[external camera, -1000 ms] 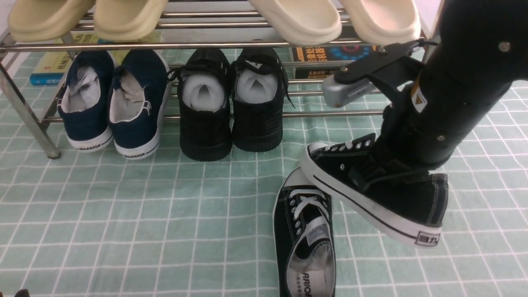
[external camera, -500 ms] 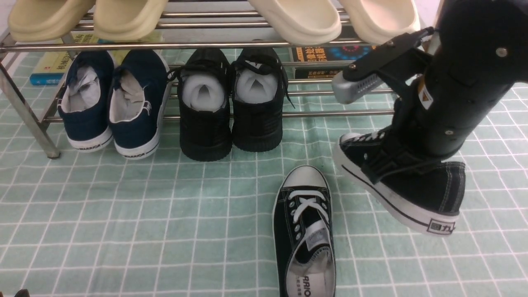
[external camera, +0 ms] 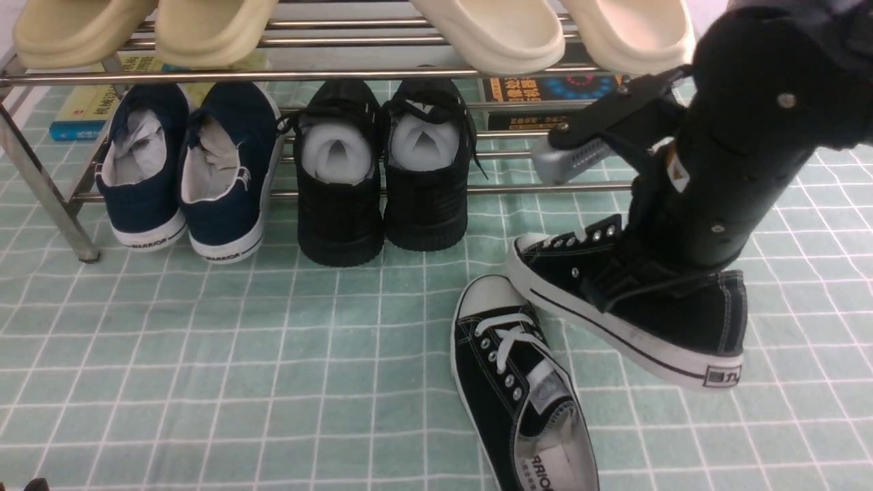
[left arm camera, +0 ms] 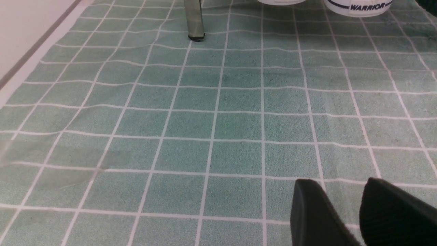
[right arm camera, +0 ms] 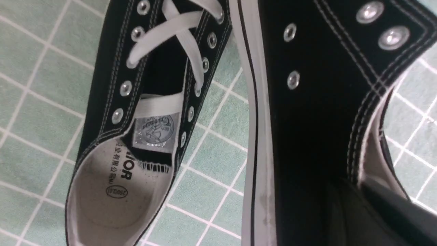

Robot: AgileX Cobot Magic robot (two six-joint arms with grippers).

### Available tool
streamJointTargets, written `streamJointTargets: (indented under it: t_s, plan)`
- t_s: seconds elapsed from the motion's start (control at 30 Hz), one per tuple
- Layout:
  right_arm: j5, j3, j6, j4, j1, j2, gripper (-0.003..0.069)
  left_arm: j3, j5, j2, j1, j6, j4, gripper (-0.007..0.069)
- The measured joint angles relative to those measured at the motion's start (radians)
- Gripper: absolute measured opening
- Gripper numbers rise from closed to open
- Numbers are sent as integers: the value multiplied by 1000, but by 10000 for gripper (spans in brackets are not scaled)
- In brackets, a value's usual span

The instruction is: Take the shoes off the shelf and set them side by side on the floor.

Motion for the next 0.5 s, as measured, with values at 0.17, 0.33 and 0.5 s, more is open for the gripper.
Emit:
streamJointTargets:
  t_s: [0.17,0.33,0.5]
  plan:
    - [8,0,1,1,0,-38,28,0,0,0,0,0,0,243]
    - [9,10,2,-15,0,-17,28,0,0,0,0,0,0,243]
    - [6,22,21,-56,0,21,30,0,0,0,0,0,0,243]
